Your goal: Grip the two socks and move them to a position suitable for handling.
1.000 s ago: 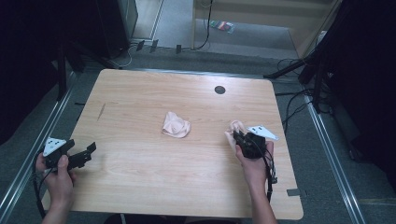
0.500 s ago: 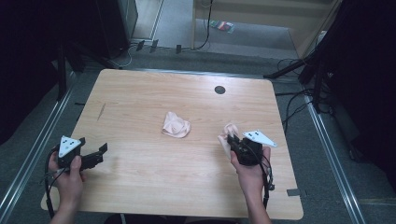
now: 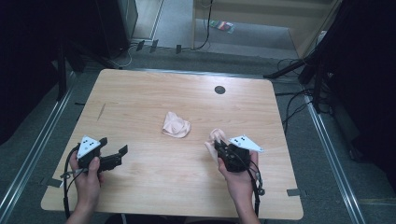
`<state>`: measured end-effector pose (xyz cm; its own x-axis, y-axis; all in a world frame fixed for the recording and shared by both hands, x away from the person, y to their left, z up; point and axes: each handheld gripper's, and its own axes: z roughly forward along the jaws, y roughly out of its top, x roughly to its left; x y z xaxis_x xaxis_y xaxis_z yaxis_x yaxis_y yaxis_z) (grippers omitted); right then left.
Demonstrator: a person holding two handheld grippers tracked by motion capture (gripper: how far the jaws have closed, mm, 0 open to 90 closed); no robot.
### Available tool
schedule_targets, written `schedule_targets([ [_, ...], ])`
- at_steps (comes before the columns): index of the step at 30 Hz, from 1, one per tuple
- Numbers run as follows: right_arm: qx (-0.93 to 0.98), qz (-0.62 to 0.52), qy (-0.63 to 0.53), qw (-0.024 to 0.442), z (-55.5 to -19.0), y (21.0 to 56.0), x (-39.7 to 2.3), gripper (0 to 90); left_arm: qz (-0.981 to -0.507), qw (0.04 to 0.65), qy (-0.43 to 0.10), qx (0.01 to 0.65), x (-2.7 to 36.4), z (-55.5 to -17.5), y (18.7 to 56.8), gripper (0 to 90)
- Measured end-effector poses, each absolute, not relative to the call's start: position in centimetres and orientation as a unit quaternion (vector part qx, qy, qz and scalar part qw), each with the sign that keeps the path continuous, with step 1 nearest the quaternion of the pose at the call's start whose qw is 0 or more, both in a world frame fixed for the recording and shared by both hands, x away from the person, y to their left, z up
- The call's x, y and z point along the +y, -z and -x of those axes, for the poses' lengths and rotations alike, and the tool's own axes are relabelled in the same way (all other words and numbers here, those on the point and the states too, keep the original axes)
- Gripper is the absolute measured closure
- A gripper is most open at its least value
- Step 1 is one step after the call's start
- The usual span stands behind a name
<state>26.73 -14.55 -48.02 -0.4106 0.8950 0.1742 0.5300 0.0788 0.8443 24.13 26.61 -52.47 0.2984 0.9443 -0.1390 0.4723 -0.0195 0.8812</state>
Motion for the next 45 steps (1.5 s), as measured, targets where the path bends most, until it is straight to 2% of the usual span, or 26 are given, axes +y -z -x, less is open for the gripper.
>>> schedule_targets([
  [7, 0.714, -0.49, -0.46, 0.194, -26.5, 48.3, -11.8, 81.9, -0.676, 0.471, -0.247, 0.51, 23.7, -24.4, 51.6, 13.5],
  [11, 0.722, -0.485, -0.457, 0.188, -26.2, 48.9, -10.5, 81.8, -0.678, 0.493, -0.218, 0.5, 22.1, -24.5, 51.7, 13.5],
  [24, 0.752, -0.463, -0.436, 0.172, -25.9, 51.4, -7.6, 81.9, -0.711, 0.506, -0.183, 0.453, 19.1, -24.2, 52.8, 13.5],
  [25, 0.754, -0.464, -0.435, 0.165, -26.2, 51.9, -7.1, 79.5, -0.716, 0.503, -0.183, 0.449, 18.8, -24.2, 52.9, 13.5],
  [26, 0.752, -0.463, -0.442, 0.157, -26.4, 52.0, -7.0, 72.0, -0.727, 0.499, -0.179, 0.437, 18.5, -24.1, 53.2, 13.5],
  [27, 0.75, -0.459, -0.453, 0.148, -26.5, 52.0, -7.0, 60.8, -0.728, 0.497, -0.178, 0.436, 18.6, -24.1, 53.3, 13.5],
  [28, 0.75, -0.459, -0.453, 0.148, -26.5, 52.0, -7.0, 60.8, -0.728, 0.497, -0.178, 0.436, 18.6, -24.1, 53.3, 13.5],
  [29, 0.742, -0.455, -0.473, 0.138, -26.6, 51.6, -7.5, 51.7, -0.728, 0.497, -0.178, 0.437, 18.7, -24.1, 53.3, 13.5],
  [32, 0.733, -0.458, -0.483, 0.141, -26.6, 51.0, -8.6, 50.1, -0.727, 0.496, -0.18, 0.44, 19.1, -24.0, 53.5, 13.5],
  [37, 0.725, -0.475, -0.484, 0.122, -26.3, 50.7, -11.6, 54.3, -0.728, 0.497, -0.174, 0.44, 19.3, -24.1, 53.6, 13.6],
  [43, 0.745, -0.47, -0.458, 0.12, -26.0, 52.0, -11.2, 55.1, -0.732, 0.494, -0.17, 0.438, 19.0, -24.2, 53.8, 13.6],
  [45, 0.754, -0.466, -0.449, 0.115, -26.1, 52.5, -10.5, 52.4, -0.733, 0.493, -0.171, 0.437, 18.9, -24.1, 53.8, 13.6],
])
